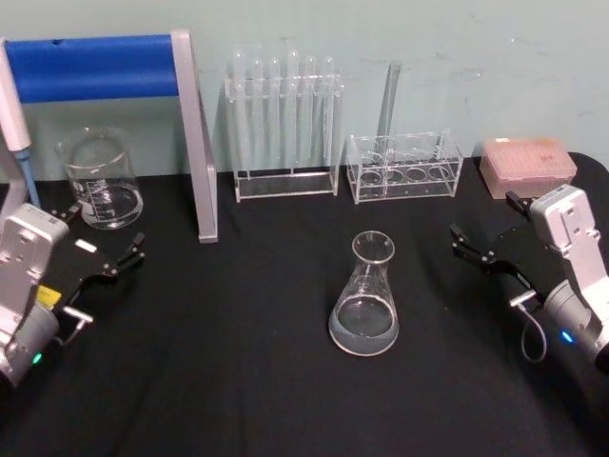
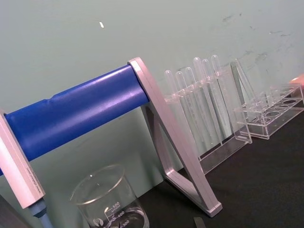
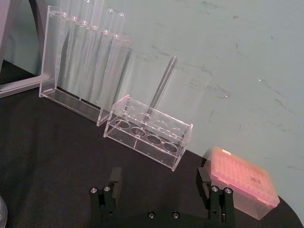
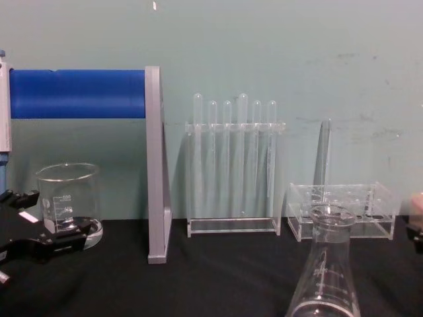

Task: Grasp the erlenmeyer flask with one hand, shake it three times, then place it back.

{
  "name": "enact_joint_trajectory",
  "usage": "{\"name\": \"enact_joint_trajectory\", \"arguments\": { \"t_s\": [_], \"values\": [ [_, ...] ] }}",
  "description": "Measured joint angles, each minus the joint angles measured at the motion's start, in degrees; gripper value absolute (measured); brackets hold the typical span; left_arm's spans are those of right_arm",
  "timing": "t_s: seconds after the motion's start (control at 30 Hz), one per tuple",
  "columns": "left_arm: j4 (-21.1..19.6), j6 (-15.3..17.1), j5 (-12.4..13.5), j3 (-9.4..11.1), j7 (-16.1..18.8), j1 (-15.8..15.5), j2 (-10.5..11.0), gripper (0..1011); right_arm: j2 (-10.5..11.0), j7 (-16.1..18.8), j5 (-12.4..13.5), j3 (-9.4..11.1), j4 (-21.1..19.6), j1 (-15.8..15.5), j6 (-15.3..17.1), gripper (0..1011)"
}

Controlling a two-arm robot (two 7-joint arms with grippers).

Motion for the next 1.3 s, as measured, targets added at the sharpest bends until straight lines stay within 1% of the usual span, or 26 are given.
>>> {"name": "enact_joint_trajectory", "arguments": {
  "t_s": [0.23,0.37,0.6,0.7,0.9,1.07,1.3],
  "values": [
    [0.00,0.00,0.00,0.00,0.00,0.00,0.00,1001,0.26,1.45,0.03,1.17,-0.89,-0.99,0.00,1003],
    [0.00,0.00,0.00,0.00,0.00,0.00,0.00,1001,0.76,2.61,0.78,2.15,-2.21,-2.25,0.00,1003],
    [0.00,0.00,0.00,0.00,0.00,0.00,0.00,1001,2.05,4.69,2.46,4.05,-5.55,-5.35,0.05,1003],
    [0.00,0.00,0.00,0.00,0.00,0.00,0.00,1001,2.76,5.86,3.49,5.13,-7.49,-7.34,0.23,1003],
    [0.00,0.00,0.00,0.00,0.00,0.00,0.00,1001,3.74,7.38,4.88,6.59,-9.98,-10.16,0.57,1003],
    [0.00,0.00,0.00,0.00,0.00,0.00,0.00,1001,4.53,9.68,6.87,7.95,-12.32,-12.77,0.99,1002],
    [0.00,0.00,0.00,0.00,0.00,0.00,0.00,1001,4.94,13.19,8.84,8.70,-14.69,-15.20,1.32,1003]
  ]
}}
